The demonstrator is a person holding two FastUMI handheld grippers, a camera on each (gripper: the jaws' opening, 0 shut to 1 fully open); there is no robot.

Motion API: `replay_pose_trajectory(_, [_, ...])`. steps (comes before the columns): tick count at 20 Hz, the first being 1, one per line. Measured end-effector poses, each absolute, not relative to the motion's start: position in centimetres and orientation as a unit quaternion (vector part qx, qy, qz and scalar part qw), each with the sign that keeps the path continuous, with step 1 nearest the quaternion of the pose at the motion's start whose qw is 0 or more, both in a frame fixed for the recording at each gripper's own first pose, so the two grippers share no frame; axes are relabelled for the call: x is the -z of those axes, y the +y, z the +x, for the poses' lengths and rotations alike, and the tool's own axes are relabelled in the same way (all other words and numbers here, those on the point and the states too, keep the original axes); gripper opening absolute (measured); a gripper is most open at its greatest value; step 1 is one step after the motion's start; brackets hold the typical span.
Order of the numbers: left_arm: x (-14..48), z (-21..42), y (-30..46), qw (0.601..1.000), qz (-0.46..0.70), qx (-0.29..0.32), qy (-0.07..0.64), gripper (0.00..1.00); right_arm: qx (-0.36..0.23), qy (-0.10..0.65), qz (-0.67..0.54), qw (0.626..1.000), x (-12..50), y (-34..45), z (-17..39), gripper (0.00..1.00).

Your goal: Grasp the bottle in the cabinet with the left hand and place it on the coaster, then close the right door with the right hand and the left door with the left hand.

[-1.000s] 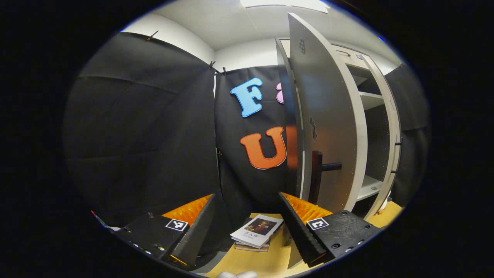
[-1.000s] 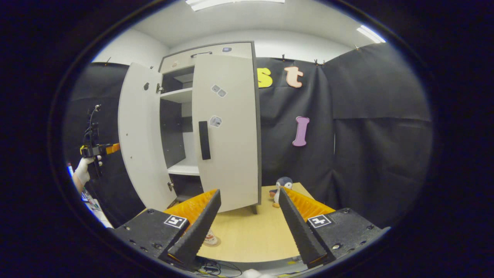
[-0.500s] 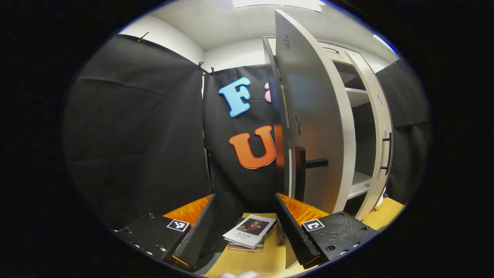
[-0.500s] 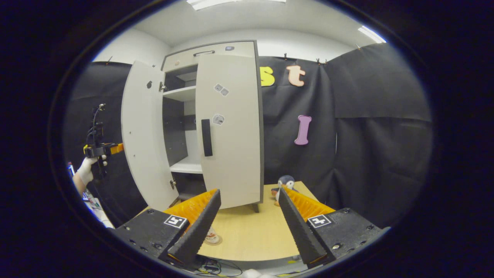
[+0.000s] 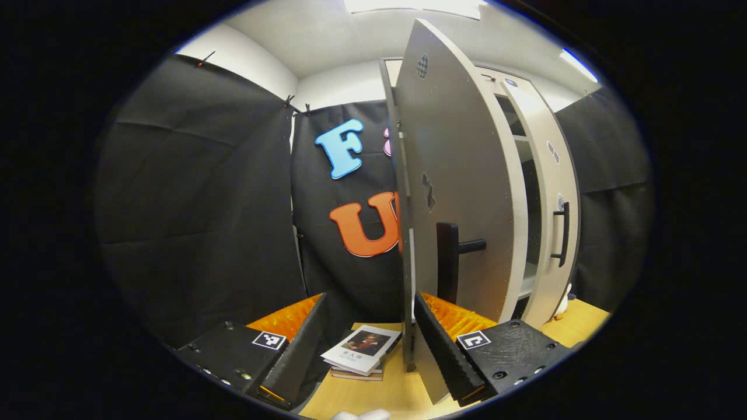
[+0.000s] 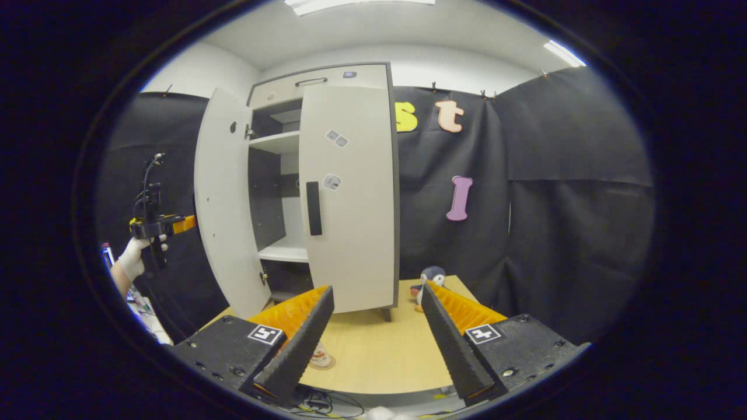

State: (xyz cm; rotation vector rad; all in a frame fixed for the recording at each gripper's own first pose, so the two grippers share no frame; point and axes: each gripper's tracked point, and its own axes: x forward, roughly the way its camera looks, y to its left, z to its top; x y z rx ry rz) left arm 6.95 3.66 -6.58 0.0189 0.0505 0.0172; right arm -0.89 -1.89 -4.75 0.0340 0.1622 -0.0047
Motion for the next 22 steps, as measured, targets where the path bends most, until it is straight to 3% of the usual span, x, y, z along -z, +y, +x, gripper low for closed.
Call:
replay_pose_trajectory(10, [6.6,7.3,0.3,0.999,0.0,0.036,0.028,0.87,0.014,0.074,0.008,0.997,4.2,-3.2,-1.6,0.99])
replay_pose_trajectory(15, [6.2,8.1,-2.4,0.997,-0.002,0.068,0.021,0.92,0.025,0.07,0.01,0.997,3.8,-4.1,-2.2,0.99])
replay_pose_trajectory(17, [6.1,8.0,-2.7,0.998,0.001,0.066,0.019,0.96,0.028,0.066,0.011,0.997,3.5,-4.6,-2.4,0.99])
replay_pose_trajectory(22, [6.1,7.8,-2.8,0.998,0.004,0.058,0.022,0.96,0.032,0.056,0.014,0.998,2.8,-5.0,-2.7,0.99])
